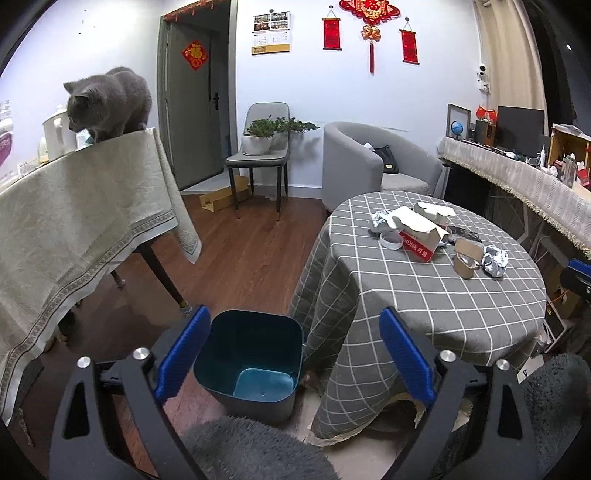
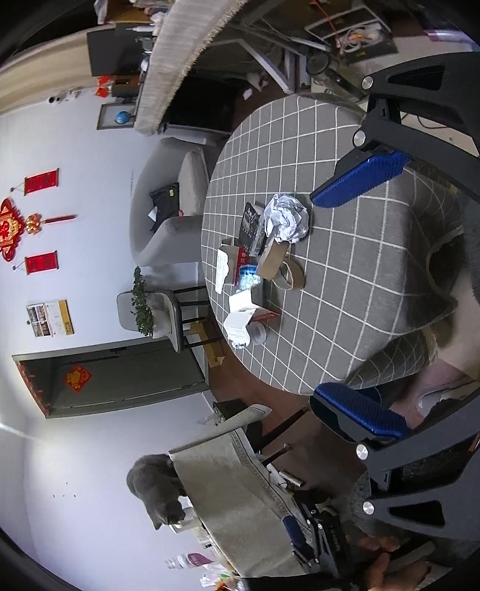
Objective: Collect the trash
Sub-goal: 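Close the right tool on the foil ball while the left tool reaches for paper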
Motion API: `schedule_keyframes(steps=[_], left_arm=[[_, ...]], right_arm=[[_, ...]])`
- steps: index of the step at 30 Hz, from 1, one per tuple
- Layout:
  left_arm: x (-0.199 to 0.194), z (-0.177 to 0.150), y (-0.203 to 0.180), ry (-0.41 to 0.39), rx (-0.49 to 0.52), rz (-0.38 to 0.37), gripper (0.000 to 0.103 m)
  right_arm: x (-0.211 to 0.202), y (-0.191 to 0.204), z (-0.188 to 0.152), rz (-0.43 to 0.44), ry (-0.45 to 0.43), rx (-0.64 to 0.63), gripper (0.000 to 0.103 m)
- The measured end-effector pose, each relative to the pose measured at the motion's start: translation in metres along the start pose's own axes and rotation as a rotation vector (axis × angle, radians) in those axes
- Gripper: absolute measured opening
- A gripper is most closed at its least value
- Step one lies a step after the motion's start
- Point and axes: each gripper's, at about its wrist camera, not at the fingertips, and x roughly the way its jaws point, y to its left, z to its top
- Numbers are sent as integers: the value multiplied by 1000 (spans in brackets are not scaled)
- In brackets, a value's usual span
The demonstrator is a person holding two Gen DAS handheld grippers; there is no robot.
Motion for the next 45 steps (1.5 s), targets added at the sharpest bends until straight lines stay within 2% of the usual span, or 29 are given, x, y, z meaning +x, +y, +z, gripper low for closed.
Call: schedule_keyframes(steps=[6,9,14,18,23,27,34,40,45], left_arm=[[13,7,-15,13,29,-28,89],[22,11,-23,22,39,-49,86],[36,14,-39,46,65,-73,83],[51,17,-50,71,69,-94,79],[65,22,-67,83,92,-115,75],[77,28,-85,83,120,-116,65],[97,38,-116,79,146,-160,64],[113,48,-137,74,165,-184,63],[127,53,-157,71,197,-193,59]], right_arm=[[19,-18,16,5,20,34,86],[33,-31,21,4,45,55,77],[53,-55,26,19,78,108,75],[71,-68,28,17,121,112,68],[95,-90,27,27,159,154,66],[107,-103,29,47,170,175,66],[127,-120,31,98,204,206,66],[145,-122,31,145,249,211,61],[145,-129,29,197,241,246,54]])
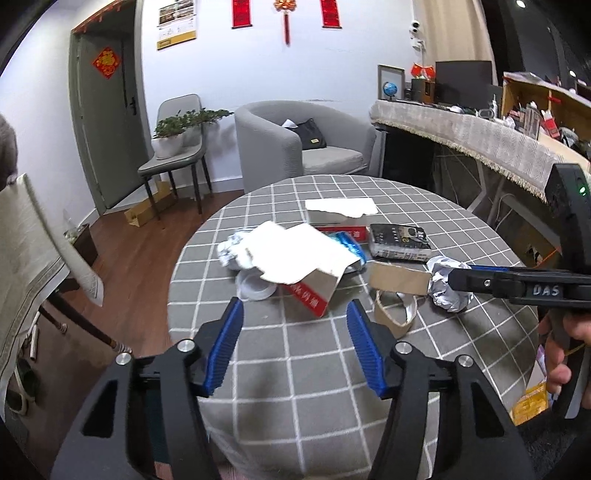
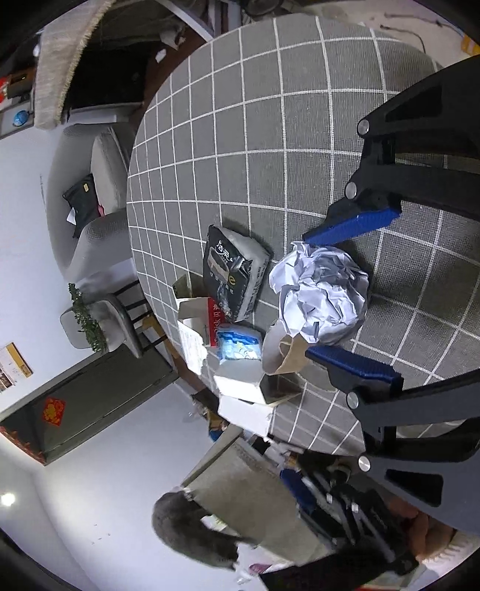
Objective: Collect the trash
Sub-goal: 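Close the right tool on the foil ball while the left tool reaches for paper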
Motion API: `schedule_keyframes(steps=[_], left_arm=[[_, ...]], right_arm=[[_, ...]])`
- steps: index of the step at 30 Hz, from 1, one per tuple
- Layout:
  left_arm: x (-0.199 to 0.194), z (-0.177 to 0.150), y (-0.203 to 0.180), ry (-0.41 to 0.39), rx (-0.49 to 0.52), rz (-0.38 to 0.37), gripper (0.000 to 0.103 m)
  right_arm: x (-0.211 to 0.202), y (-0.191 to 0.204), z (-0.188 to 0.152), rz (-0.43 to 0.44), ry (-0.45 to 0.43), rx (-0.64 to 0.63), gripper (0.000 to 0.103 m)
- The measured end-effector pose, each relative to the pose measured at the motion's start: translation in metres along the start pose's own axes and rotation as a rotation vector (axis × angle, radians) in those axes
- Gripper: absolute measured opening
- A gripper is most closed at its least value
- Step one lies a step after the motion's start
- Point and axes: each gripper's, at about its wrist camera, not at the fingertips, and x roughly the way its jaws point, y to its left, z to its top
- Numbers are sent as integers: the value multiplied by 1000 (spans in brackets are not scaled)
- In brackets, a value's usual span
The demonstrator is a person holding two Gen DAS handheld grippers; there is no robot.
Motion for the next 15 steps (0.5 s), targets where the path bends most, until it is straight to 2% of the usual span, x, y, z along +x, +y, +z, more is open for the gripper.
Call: schedule_keyframes(steps=[3,6,12,15], left_arm=[[14,2,-8,16,18,0,55],[28,1,-15,35,31,8,48],[44,4,-30,29,73,53,47],[52,7,-34,32,84,71,43]], right_arm=[[-5,-10,-1,45,-14,44,50],[-11,-12,-1,35,-26,39,49],[-30,-9,1,54,-89,32,49],[-37,-12,2,52,-111,33,49]])
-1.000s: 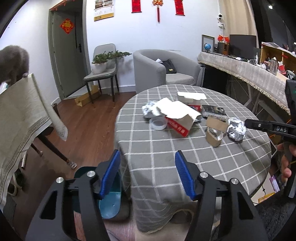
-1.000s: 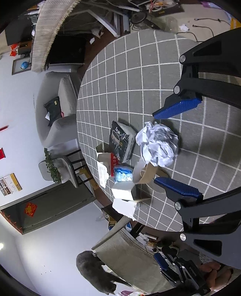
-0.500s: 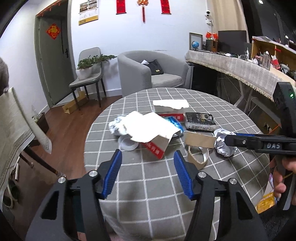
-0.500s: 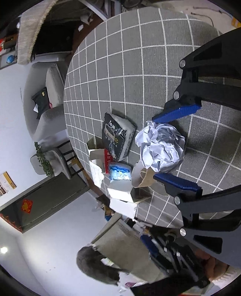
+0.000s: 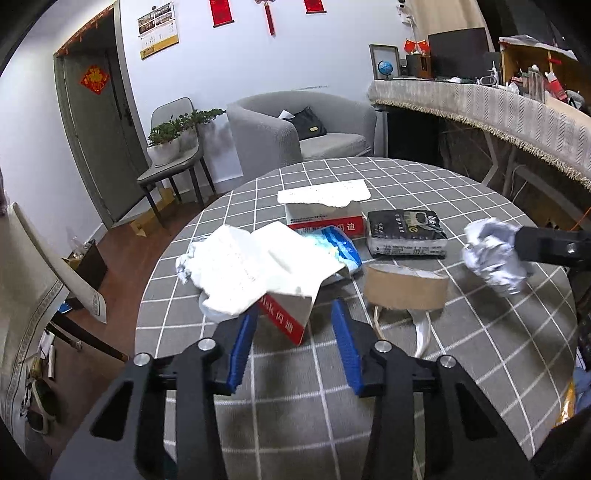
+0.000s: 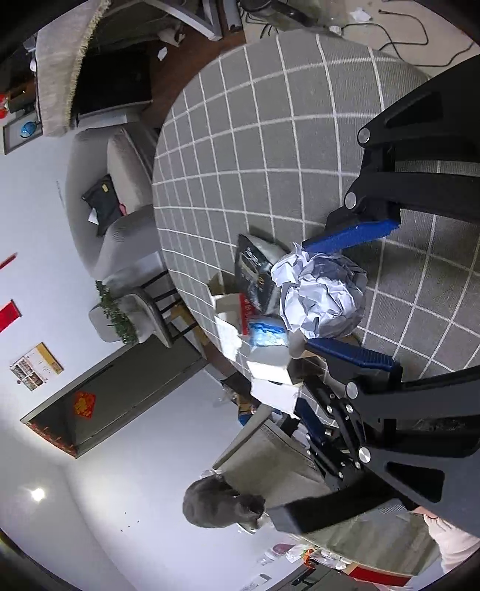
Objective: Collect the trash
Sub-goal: 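Close the right tool on the foil ball while the left tool reaches for paper, then close the left tool on the white paper scrap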
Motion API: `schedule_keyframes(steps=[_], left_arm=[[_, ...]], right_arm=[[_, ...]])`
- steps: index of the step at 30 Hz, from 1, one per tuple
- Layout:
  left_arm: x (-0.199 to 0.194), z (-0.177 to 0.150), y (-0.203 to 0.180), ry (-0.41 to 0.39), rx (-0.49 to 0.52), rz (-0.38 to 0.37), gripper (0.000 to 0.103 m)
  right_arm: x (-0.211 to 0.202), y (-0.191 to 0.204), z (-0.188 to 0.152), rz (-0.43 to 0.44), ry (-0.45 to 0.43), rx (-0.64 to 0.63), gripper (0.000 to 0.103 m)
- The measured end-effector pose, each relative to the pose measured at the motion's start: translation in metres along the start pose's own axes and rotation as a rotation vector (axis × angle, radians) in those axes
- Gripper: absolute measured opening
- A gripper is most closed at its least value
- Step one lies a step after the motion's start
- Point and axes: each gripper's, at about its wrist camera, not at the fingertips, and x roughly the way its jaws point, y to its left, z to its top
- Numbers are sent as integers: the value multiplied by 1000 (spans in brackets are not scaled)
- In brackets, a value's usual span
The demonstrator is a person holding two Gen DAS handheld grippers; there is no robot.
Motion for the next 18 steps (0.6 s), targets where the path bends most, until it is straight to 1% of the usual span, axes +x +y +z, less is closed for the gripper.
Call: schedule_keyframes(steps=[1,3,5,7,9,13,15,18], left_arm=[[2,1,-1,-3,2,7,42],[4,2,-1,-6,1,17,36],[7,5,-1,-2,-6,23,36],[8,5,-1,-2,-14,18,28],[7,6,0,-7,-15,10,16],[2,6,7,-22,-32,3,12],[-1,8,12,-33,-38,2,8],[-10,13,20,-53,-54,-13,6]], right_arm=[[-3,-2,1,-1,-9,5,49],[-6,-7,2,-5,-20,19,49],[-7,-8,3,-5,-23,23,49],[-7,-5,3,-4,-25,17,49],[-5,-1,3,-9,-20,5,49],[1,10,3,-15,-17,-25,49],[3,15,5,-7,-30,-24,49],[5,24,8,-9,-52,-38,49]])
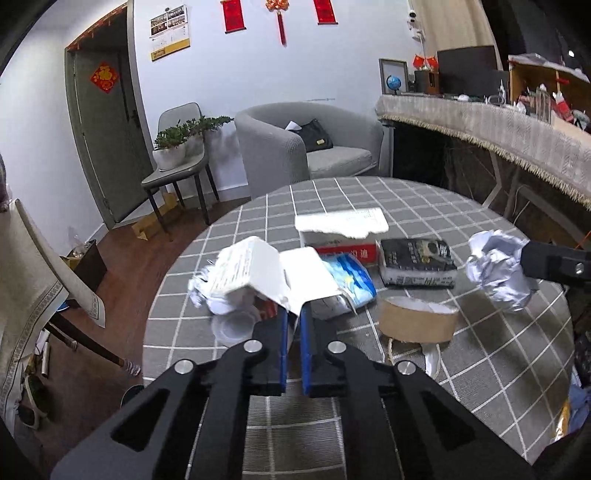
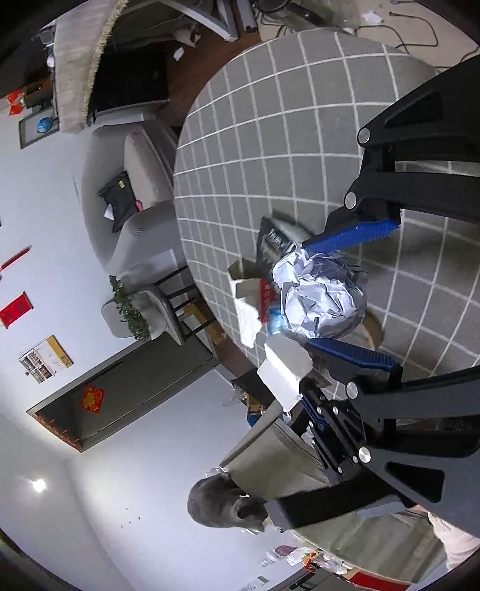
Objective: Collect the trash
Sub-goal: 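Close the left tool on the white paper scrap, then release the foil ball into the bin while the left tool drops its paper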
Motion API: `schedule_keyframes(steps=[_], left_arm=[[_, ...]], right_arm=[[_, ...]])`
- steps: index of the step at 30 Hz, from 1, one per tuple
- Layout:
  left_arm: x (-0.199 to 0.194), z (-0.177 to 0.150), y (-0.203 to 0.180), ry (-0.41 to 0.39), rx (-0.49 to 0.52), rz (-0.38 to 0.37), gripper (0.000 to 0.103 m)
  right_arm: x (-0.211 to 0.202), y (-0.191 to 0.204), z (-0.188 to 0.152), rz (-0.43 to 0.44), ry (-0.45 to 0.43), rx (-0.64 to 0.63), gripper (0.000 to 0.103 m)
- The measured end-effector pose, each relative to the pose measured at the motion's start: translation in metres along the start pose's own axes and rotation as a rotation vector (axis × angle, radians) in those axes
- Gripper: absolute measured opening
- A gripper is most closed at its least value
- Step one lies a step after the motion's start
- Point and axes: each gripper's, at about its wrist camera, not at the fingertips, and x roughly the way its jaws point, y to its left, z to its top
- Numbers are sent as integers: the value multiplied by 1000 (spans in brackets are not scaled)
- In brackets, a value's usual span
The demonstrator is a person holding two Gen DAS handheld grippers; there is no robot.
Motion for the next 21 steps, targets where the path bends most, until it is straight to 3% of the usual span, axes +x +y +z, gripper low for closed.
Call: schedule_keyframes(steps=[9,21], left_arm=[[-26,18,25,-50,-43,-36,5],[-50,12,95,-72,-106,7,5]], right_arm=[[9,22,10,12,-46,-16,49],[52,90,14,42,-19,-127,49]])
